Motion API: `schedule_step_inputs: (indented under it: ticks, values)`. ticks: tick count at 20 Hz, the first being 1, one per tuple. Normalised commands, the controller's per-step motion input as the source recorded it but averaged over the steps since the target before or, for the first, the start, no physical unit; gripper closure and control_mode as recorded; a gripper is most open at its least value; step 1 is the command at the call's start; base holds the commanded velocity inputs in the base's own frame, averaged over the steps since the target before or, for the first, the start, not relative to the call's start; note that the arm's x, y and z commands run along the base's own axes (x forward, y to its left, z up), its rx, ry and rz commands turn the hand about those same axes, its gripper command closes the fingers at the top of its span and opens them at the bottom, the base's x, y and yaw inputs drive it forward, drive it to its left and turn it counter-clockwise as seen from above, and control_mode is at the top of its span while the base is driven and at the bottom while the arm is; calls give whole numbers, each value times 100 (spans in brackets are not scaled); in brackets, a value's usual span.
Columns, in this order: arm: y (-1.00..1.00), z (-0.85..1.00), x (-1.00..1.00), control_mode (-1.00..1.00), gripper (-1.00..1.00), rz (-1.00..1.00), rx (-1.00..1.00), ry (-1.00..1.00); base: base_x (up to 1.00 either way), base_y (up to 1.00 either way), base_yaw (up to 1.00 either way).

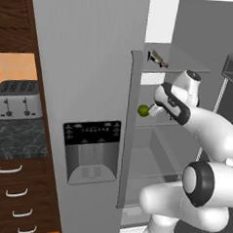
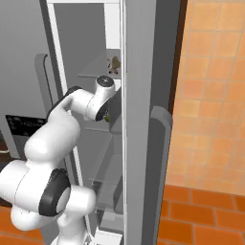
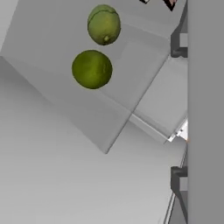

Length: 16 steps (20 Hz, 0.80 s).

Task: Place one lime and one fish in each tupperware on the nearby counter, to pack two identical lunches.

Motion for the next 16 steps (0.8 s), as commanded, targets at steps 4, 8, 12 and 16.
schedule_step_inputs:
  ticks: [4,8,12,16]
  values:
    - [8,-1,55,-100,-100,7,-4,8,0,0,0]
    - [8,-14,59,-100,-100,5,-1,9,0,0,0]
    - [0,-35,51,-100,-100,4,0,8,0,0,0]
    - [5,-39,38,-100,-100,2,0,2,0,0,0]
